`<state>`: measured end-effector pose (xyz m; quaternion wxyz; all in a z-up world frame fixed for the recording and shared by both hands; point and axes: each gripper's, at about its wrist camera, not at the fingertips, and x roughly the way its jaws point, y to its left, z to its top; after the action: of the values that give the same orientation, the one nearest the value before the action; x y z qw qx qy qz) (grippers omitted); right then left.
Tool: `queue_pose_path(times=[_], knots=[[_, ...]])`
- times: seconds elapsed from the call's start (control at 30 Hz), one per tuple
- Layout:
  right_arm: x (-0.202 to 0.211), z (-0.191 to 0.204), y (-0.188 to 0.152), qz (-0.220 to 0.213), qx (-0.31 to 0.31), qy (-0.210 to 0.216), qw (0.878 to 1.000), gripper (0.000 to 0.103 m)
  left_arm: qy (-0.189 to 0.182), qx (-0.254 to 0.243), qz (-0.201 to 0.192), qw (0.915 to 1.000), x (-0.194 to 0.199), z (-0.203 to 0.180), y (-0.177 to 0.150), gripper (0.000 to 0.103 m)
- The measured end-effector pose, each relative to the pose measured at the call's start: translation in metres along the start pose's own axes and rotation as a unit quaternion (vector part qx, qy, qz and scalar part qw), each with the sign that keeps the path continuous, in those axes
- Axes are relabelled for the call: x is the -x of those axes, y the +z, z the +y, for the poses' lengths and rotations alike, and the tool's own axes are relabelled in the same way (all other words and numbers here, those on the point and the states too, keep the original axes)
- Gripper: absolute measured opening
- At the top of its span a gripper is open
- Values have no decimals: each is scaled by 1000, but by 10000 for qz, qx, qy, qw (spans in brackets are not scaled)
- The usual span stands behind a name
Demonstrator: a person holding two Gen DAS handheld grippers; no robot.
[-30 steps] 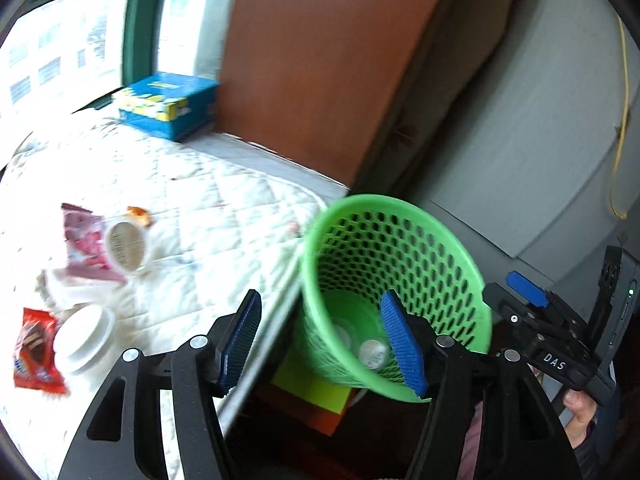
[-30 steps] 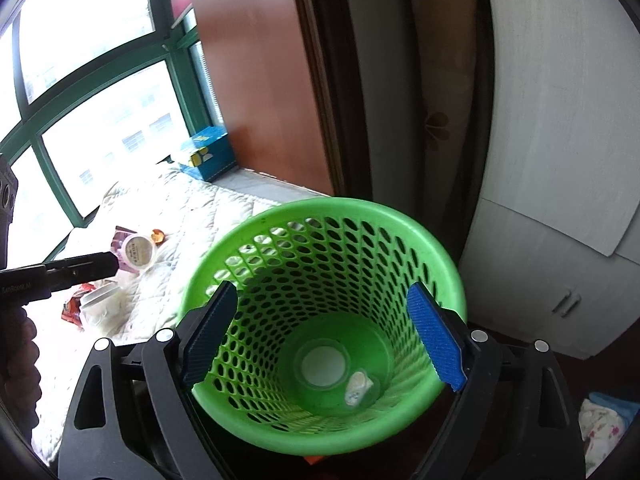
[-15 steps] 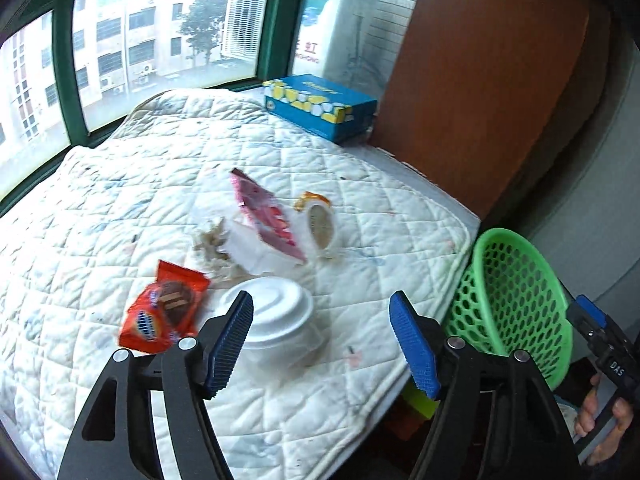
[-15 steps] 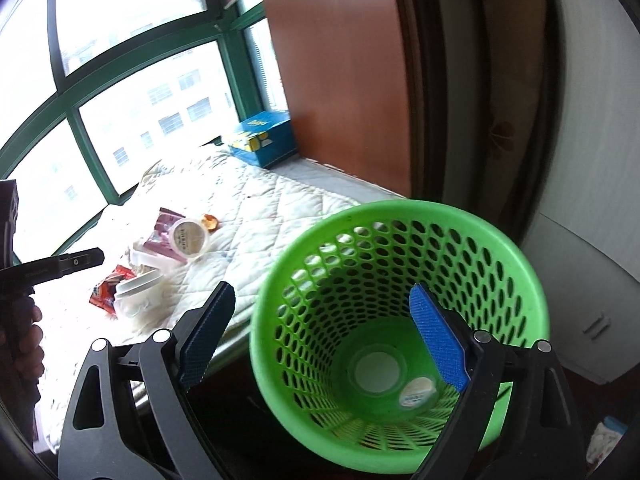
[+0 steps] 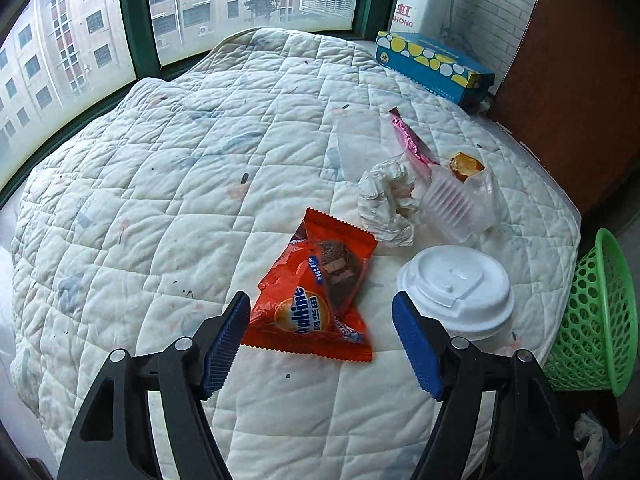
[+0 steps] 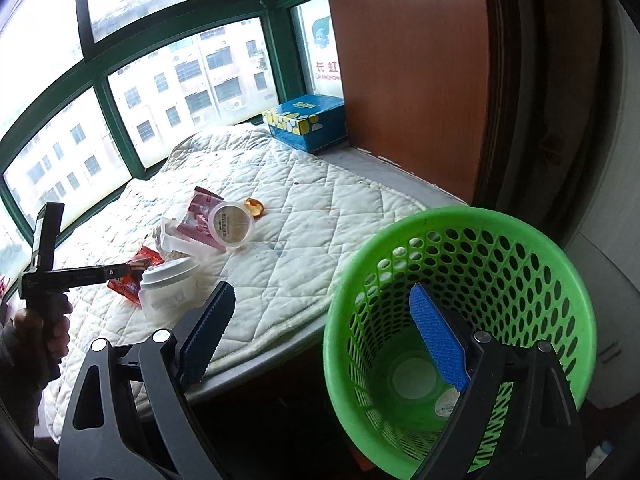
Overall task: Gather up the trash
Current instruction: 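Grasp the orange snack wrapper with the left tool, then grasp the white-lidded cup with the right tool while the left tool holds the wrapper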
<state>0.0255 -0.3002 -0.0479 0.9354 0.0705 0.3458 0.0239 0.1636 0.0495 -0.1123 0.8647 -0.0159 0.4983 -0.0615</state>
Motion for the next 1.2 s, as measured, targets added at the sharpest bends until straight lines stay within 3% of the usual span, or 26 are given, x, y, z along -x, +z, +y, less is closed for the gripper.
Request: queue_pose_path(times=[0.4,0.67,0.97,1.2], knots=[[-30,39,7,248,345,310,9986,88,-152,15,258,9996,-36,11,2,75],[-51,69,10,425,650,571,9953,88,-458,118,233,9986,-37,19,-2,52],[-78,110,12,681,996,1050,9871,88,-610,247,-33,9978,-15,28,-7,40],[-106,146,16,979,1315,1379,9768,88,-704,308,-267,9967,8,37,-9,38]])
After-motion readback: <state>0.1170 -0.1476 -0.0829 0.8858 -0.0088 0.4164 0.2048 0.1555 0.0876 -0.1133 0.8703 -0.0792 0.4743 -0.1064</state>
